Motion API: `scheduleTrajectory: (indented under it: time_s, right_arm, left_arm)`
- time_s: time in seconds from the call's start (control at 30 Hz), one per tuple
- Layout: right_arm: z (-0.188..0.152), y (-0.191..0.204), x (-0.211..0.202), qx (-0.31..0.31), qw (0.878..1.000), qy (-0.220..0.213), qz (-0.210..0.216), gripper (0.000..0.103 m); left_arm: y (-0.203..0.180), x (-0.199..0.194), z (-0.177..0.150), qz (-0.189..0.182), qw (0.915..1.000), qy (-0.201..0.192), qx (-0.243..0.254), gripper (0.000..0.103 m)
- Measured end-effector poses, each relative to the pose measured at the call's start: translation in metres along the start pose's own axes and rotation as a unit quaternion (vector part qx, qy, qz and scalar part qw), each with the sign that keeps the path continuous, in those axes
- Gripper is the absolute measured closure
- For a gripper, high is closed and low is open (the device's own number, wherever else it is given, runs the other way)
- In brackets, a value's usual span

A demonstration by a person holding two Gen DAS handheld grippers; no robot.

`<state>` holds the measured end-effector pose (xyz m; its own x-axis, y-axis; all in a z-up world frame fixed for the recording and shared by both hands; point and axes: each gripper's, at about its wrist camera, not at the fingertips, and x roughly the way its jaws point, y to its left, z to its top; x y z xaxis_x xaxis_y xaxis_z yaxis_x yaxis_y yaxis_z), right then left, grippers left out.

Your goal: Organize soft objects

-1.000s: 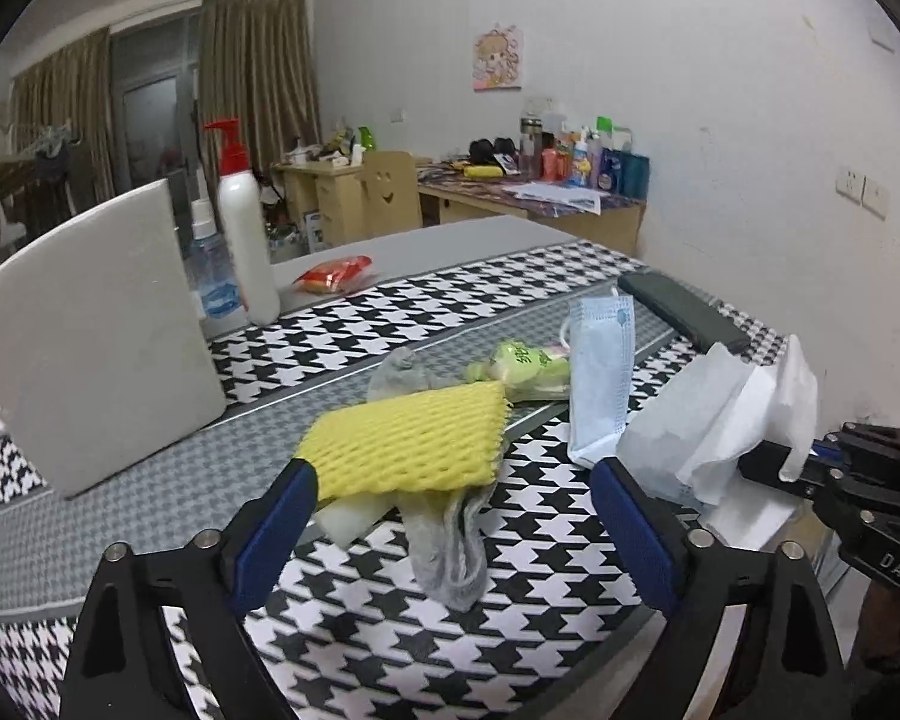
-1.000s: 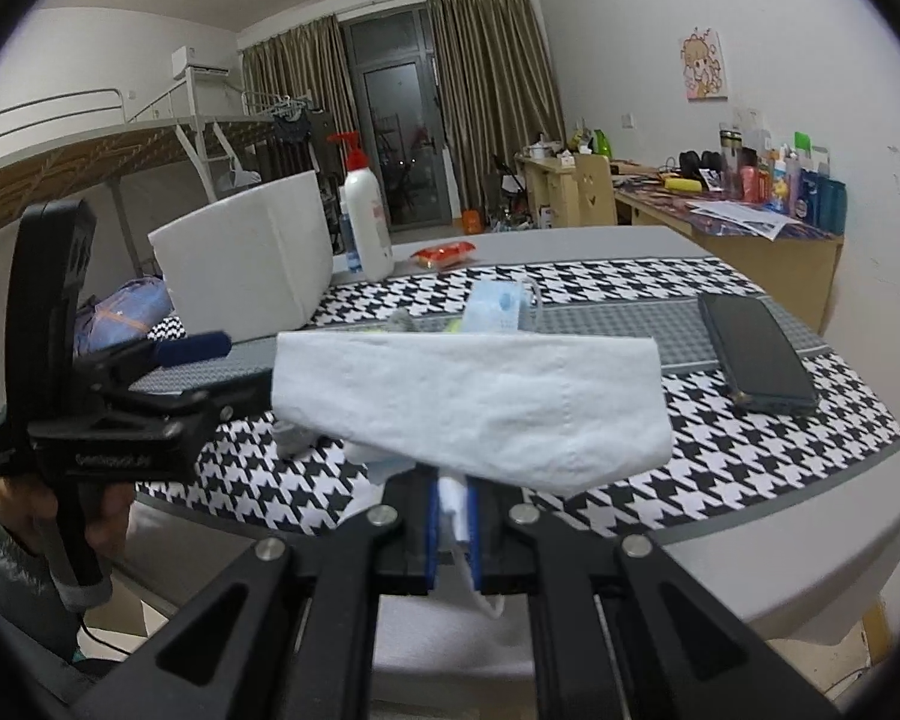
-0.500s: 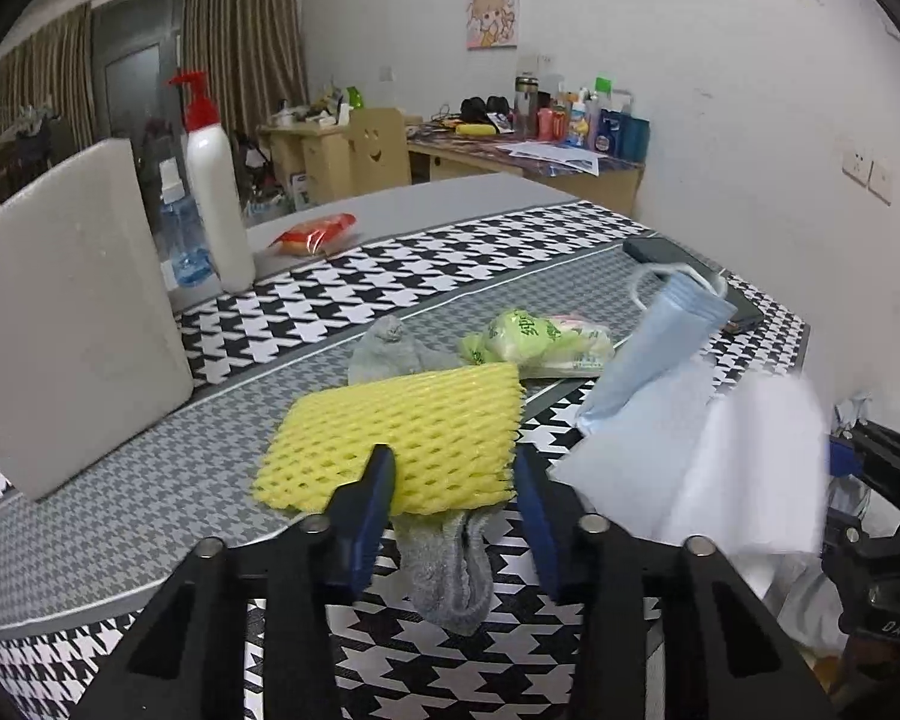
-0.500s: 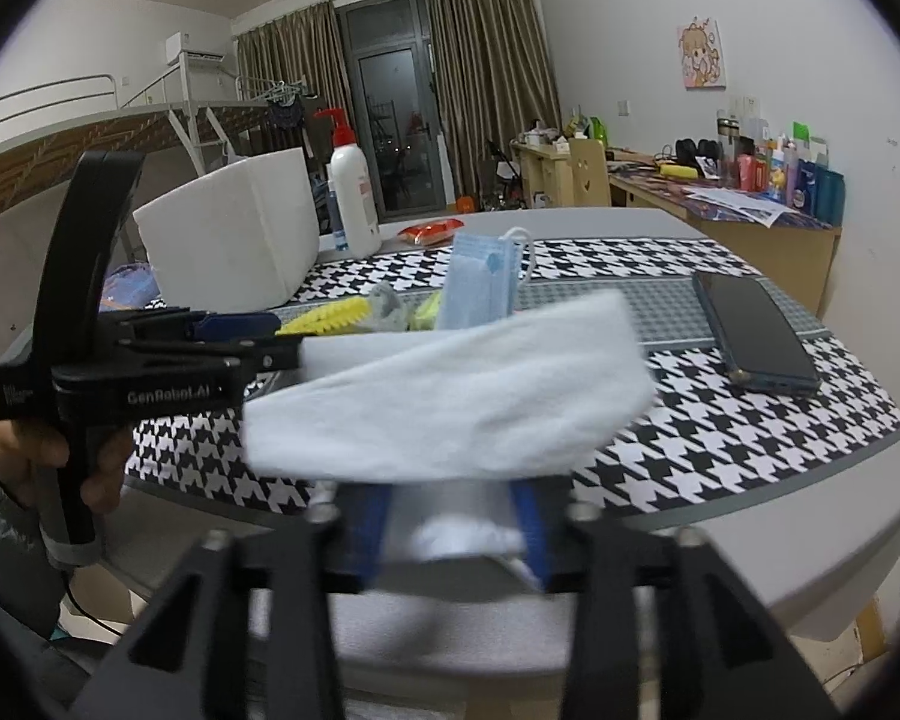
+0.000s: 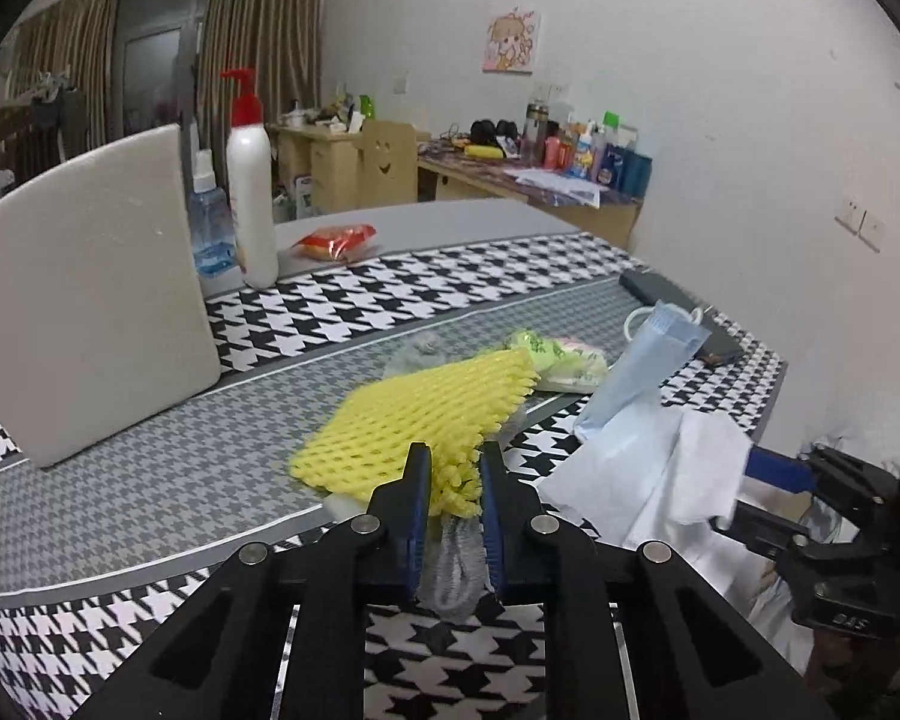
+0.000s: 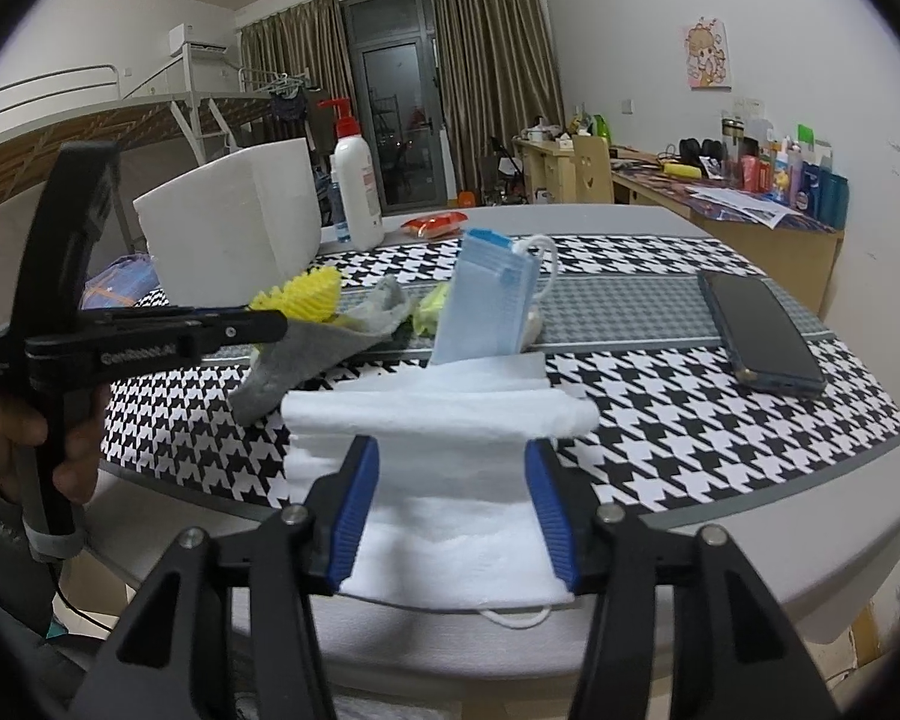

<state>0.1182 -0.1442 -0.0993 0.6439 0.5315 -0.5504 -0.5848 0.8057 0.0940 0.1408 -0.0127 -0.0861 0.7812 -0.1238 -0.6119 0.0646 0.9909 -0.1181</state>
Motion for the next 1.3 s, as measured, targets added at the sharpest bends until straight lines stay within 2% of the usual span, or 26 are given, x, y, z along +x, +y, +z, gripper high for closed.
scheduleTrajectory:
  time_s: [0.07,0.13,0.5,0.57,0.63,0.7,0.77,0.87,1.03,1.3]
  right_arm:
    - [0.001,0.002,0.001,0.0,1.0,0.001,0.001,0.047]
    - [0.002,0.003,0.001,-0.001,1.0,0.001,0.002,0.047]
    - [0.004,0.009,0.002,-0.004,1.0,0.001,0.009,0.047]
    - [0.004,0.01,0.002,-0.005,1.0,0.002,0.009,0.047]
    - [0.004,0.01,0.002,-0.008,1.0,0.004,0.009,0.047]
    - [0.004,0.01,0.002,-0.01,1.0,0.003,0.007,0.042]
    - [0.004,0.01,0.002,-0.011,1.0,0.001,0.01,0.036]
    - [0.003,0.013,0.001,-0.02,1.0,-0.004,0.01,0.032]
    - [0.005,0.018,0.0,-0.034,0.999,-0.012,0.004,0.027]
    - [0.007,0.022,-0.003,-0.036,0.999,-0.018,0.002,0.022]
  left_arm:
    - [0.001,-0.008,-0.004,-0.004,1.0,0.001,0.007,0.085]
    - [0.002,-0.011,-0.008,0.002,0.9999,0.004,0.013,0.078]
    - [0.008,-0.01,-0.011,0.027,0.9995,-0.002,0.013,0.071]
    - [0.007,-0.003,-0.009,0.035,0.9992,0.003,0.019,0.055]
    - [0.005,0.001,-0.008,0.047,0.9986,0.001,0.027,0.053]
    - [0.005,0.003,-0.007,0.041,0.9988,0.002,0.027,0.057]
    - [0.005,0.006,-0.006,0.038,0.9988,0.003,0.033,0.078]
    - [0.007,0.012,-0.005,0.038,0.9988,0.01,0.03,0.09]
    - [0.011,0.005,-0.003,0.028,0.9994,-0.004,0.02,0.092]
    - [0.022,-0.031,-0.008,0.015,0.9993,-0.033,0.001,0.092]
